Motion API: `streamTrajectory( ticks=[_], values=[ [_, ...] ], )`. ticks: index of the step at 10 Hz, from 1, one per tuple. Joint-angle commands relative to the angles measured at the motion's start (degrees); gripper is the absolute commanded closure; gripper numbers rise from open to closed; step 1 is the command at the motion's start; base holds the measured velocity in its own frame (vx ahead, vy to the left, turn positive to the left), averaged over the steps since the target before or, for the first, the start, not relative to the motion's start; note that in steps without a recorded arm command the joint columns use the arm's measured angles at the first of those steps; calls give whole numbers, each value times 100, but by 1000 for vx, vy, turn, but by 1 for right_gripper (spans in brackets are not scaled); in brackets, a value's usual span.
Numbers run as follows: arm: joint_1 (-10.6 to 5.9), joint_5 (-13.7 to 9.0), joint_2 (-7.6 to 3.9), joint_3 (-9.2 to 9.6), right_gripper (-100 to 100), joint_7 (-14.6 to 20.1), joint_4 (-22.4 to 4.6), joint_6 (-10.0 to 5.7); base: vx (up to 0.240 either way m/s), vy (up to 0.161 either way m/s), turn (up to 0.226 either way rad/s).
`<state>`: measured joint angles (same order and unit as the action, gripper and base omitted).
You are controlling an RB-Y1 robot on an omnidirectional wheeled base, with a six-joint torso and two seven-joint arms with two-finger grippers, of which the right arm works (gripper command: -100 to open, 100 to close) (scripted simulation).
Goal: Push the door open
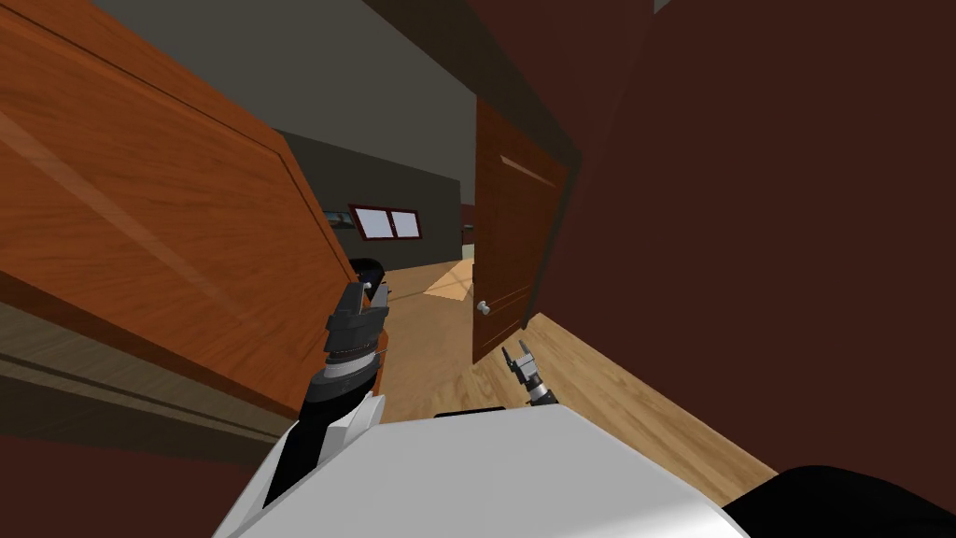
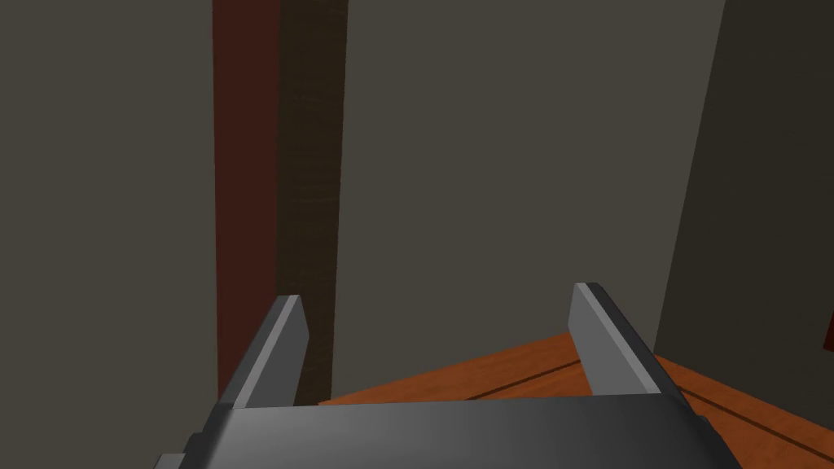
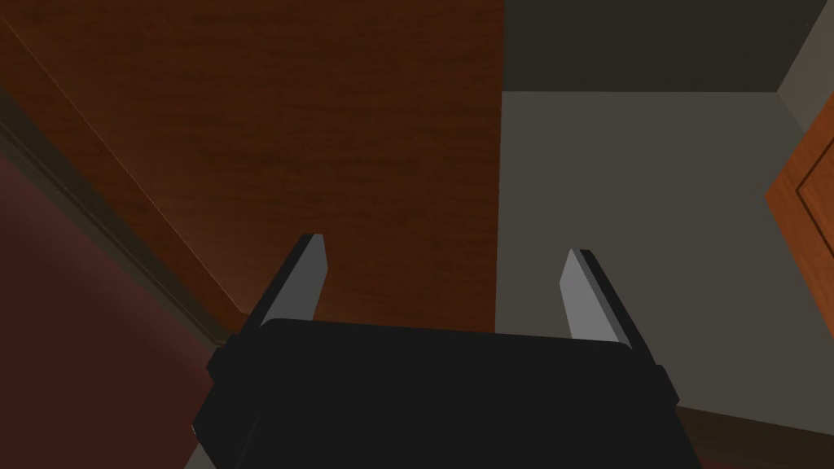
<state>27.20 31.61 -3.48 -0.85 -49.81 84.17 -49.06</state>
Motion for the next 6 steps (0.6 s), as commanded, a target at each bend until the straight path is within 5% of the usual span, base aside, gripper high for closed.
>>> streamTrajectory(
  ticks=[1, 6],
  values=[
    [5, 110, 67, 5, -100, -191, -180, -63, 134, -88, 102],
    [-9, 358, 200, -29, -100, -606, -674, -237, 100, -50, 88]
  ],
)
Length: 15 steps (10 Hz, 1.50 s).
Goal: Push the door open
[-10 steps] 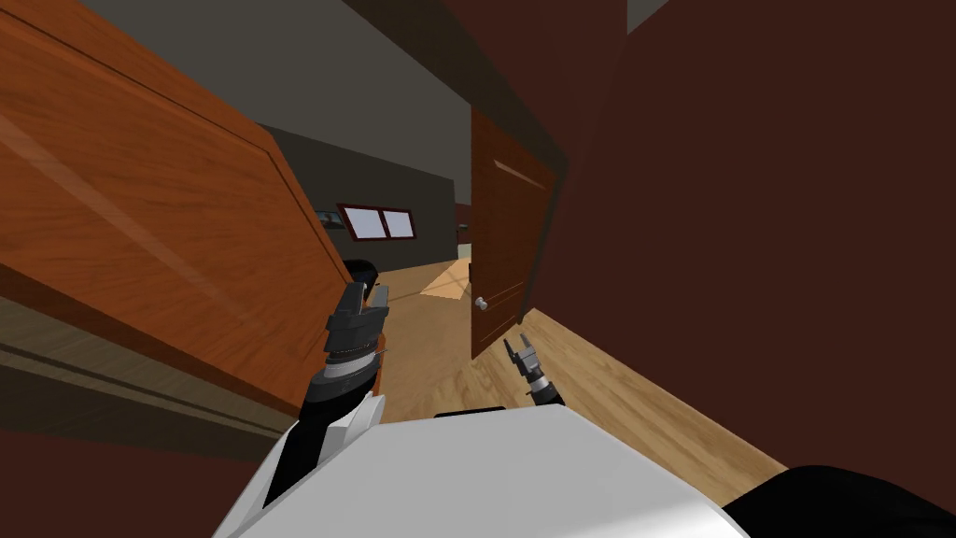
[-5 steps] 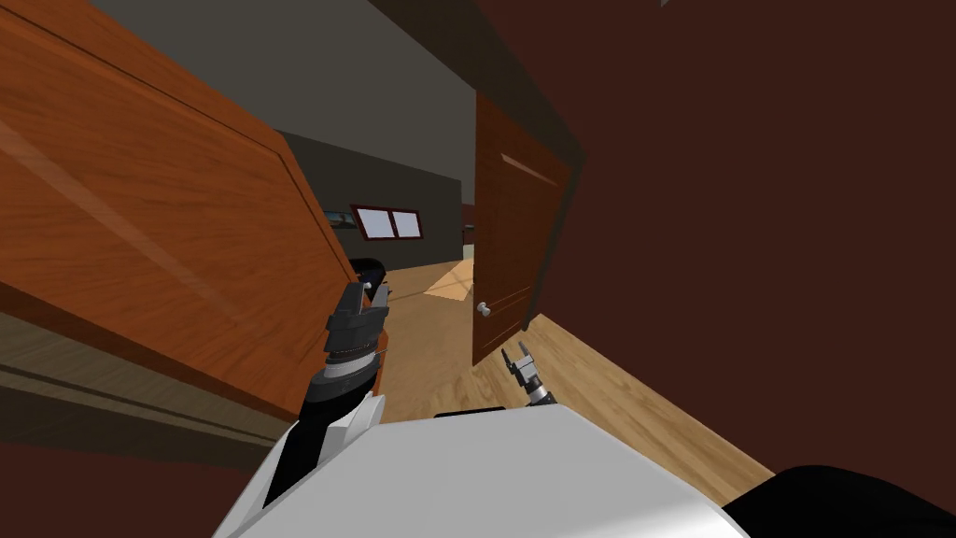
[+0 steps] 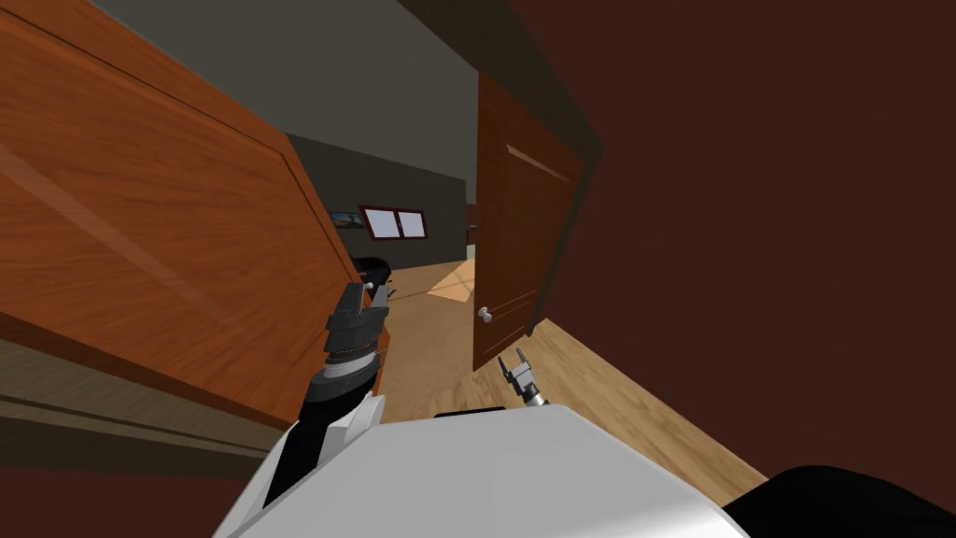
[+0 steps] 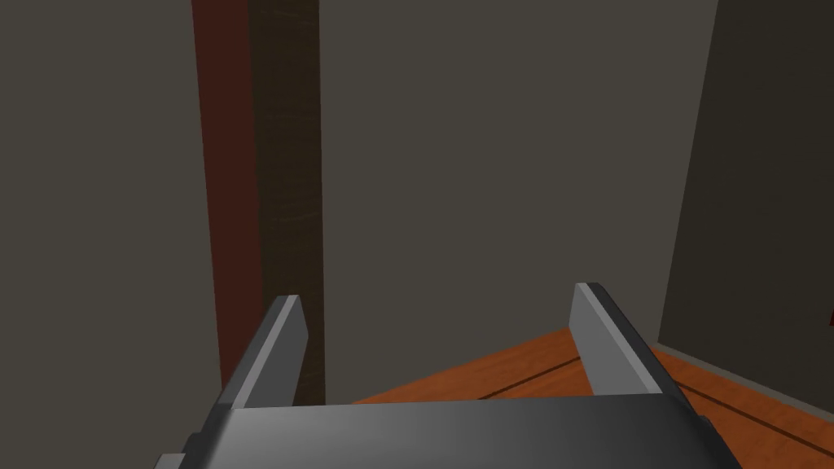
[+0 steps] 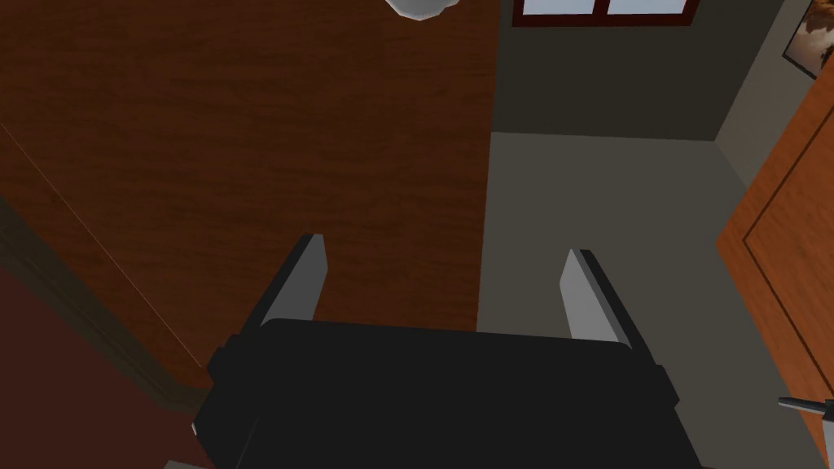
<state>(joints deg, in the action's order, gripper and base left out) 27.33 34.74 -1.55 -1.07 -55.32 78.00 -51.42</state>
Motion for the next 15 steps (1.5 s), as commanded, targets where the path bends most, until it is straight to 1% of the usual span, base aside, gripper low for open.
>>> streamTrajectory(
  ticks=[1, 3, 4, 9, 10, 11, 12, 13, 14, 15],
  values=[
    [-26, 120, 54, -18, -100, -182, -207, -54, 151, -80, 137],
    [-34, 250, 152, -36, -100, -400, -467, -146, 149, -92, 124],
    [-36, 280, 177, -40, -100, -450, -527, -167, 132, -89, 75],
    [-50, 515, 416, -72, -100, -844, -995, -332, 125, -77, 87],
    [-54, 493, 393, -61, -100, -790, -930, -290, 66, -26, 20],
    [-101, 484, 223, -69, -100, -811, -973, -279, 82, 5, 10],
    [-135, 473, 133, -74, -100, -814, -997, -263, 143, 37, 21],
    [-176, 461, 69, -81, -100, -818, -1025, -245, 183, 77, 14],
    [-220, 447, 40, -87, -100, -823, -1056, -226, 172, 75, 13],
    [-264, 434, 54, -94, -100, -827, -1086, -206, 195, 90, 18]
  ],
)
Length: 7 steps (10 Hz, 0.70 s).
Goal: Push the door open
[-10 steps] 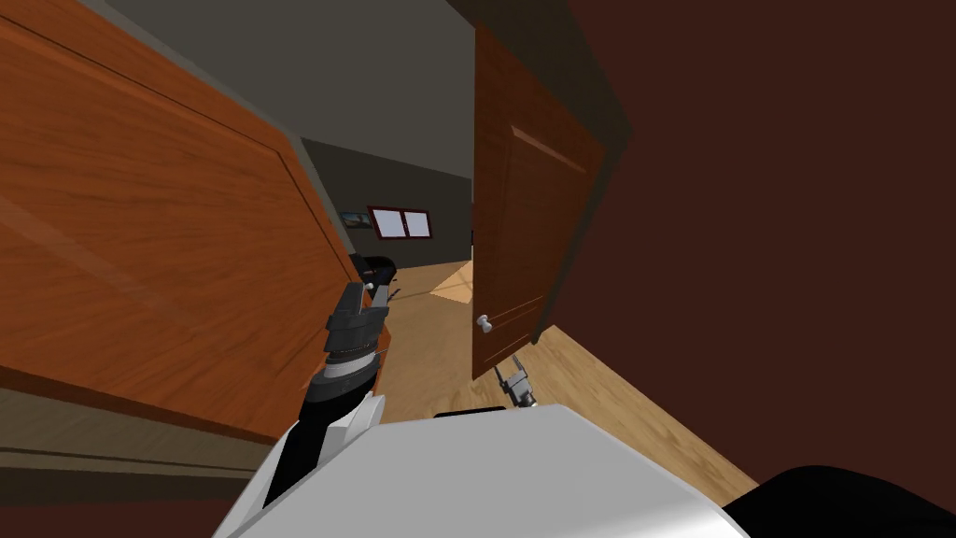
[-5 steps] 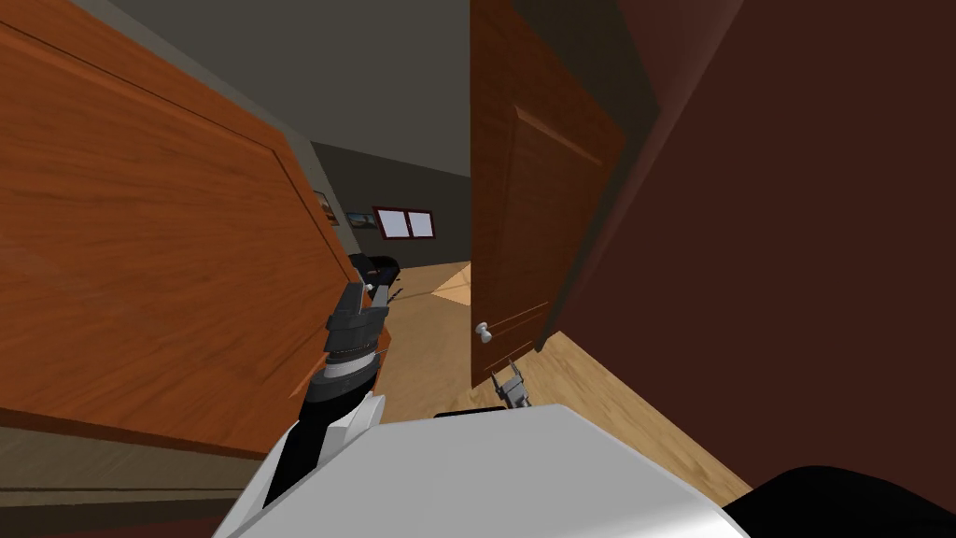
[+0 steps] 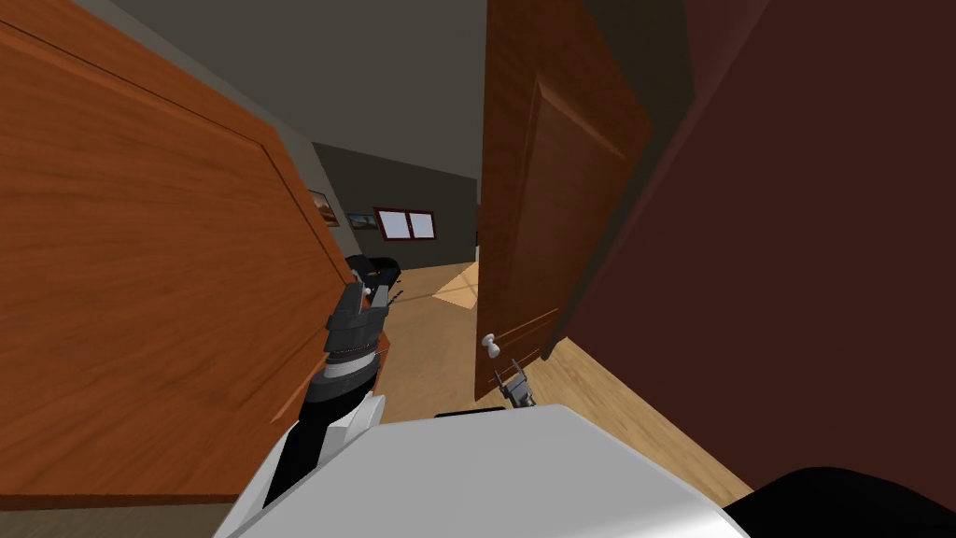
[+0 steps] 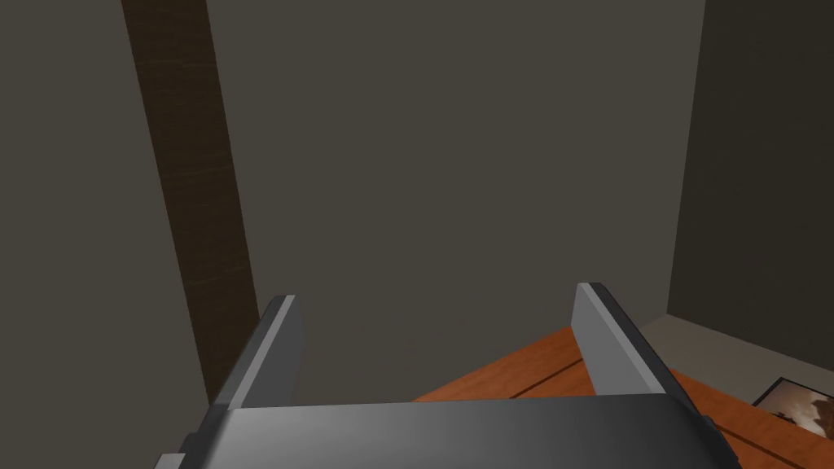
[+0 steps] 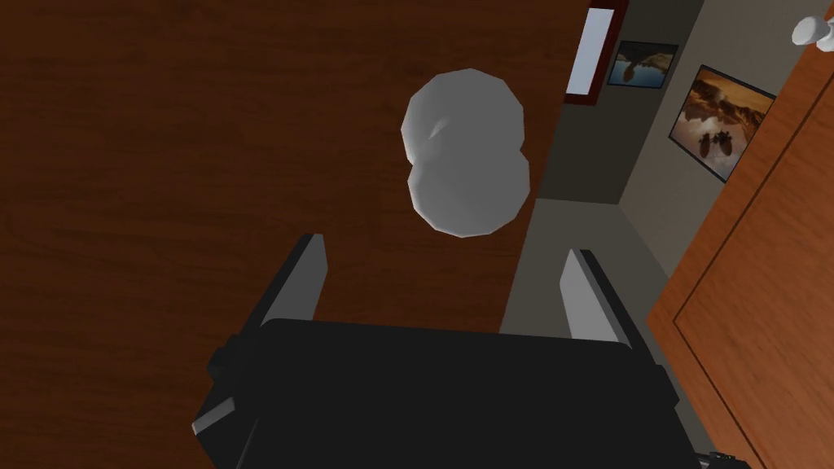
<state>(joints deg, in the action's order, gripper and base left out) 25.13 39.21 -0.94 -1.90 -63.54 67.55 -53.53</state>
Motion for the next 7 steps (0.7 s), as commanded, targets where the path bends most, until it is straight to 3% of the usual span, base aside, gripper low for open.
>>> streamTrajectory(
  ticks=[1, 3, 4, 5, 7],
  values=[
    [-85, -26, 47, -17, -100, -9, -70, 24, 197, 105, 17],
    [-162, -50, 268, -29, -100, -17, -124, 58, 177, 62, 13],
    [-163, -48, 194, -34, -100, -28, -148, 31, 82, 23, 3],
    [-163, -48, 194, -34, 100, -28, -148, 31, -12, 2, 8],
    [-163, -48, 194, -34, 100, -28, -148, 31, -21, -1, 13]
  ],
)
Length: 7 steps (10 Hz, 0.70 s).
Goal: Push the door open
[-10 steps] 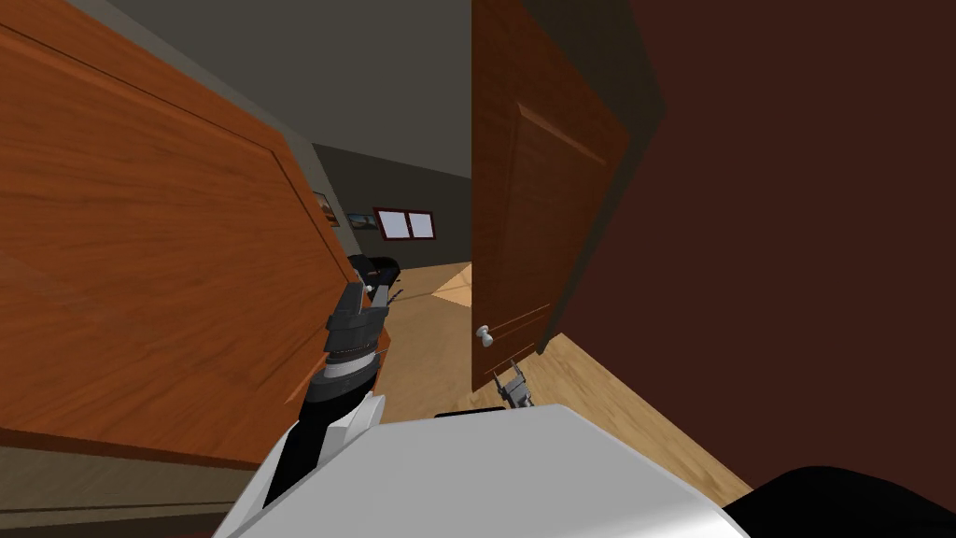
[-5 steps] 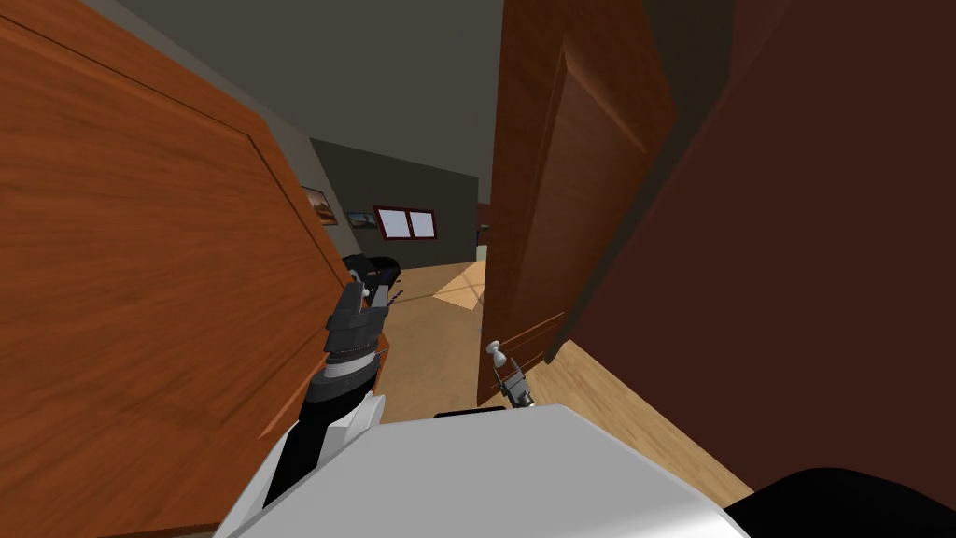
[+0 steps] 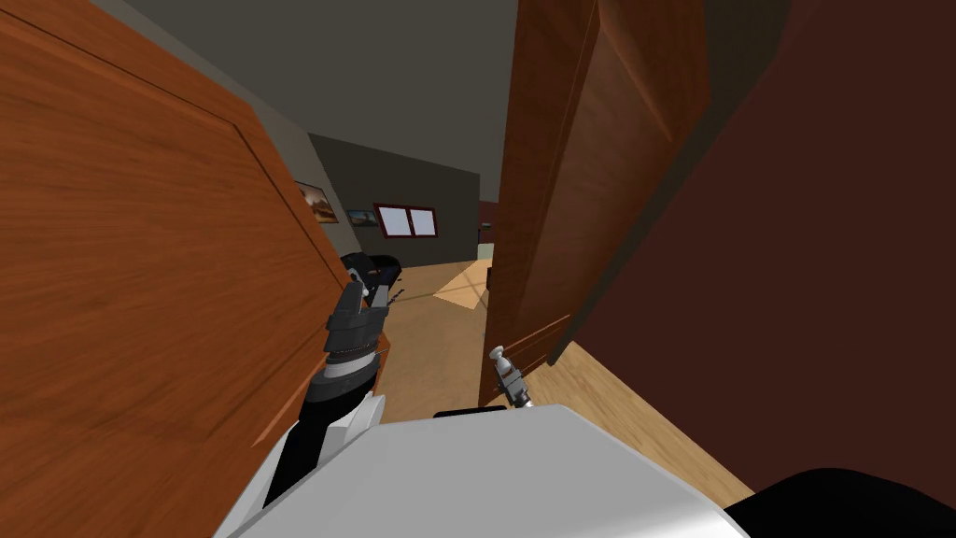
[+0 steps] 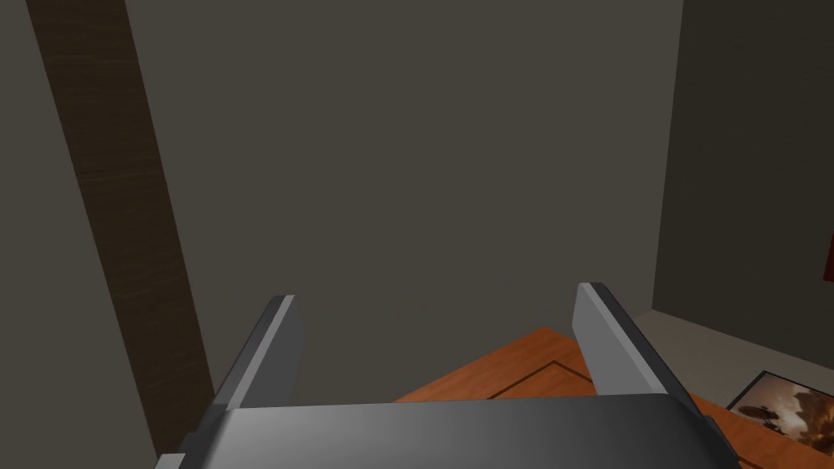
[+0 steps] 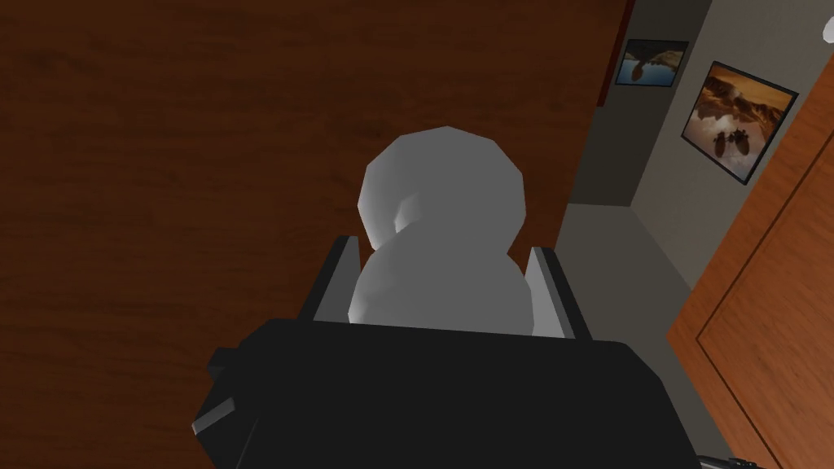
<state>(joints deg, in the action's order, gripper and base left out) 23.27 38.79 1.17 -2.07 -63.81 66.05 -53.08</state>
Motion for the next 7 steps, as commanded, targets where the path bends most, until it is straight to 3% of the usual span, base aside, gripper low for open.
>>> streamTrajectory(
  ticks=[1, 3, 7],
  values=[
    [23, -6, -17, -17, 100, -1, 2, -14, 0, 0, 0],
    [23, -6, -17, -17, 100, -1, 2, -14, 0, 0, 0],
    [-64, -317, -82, -22, 100, 514, -50, 1, 12, 11, 60]
  ],
)
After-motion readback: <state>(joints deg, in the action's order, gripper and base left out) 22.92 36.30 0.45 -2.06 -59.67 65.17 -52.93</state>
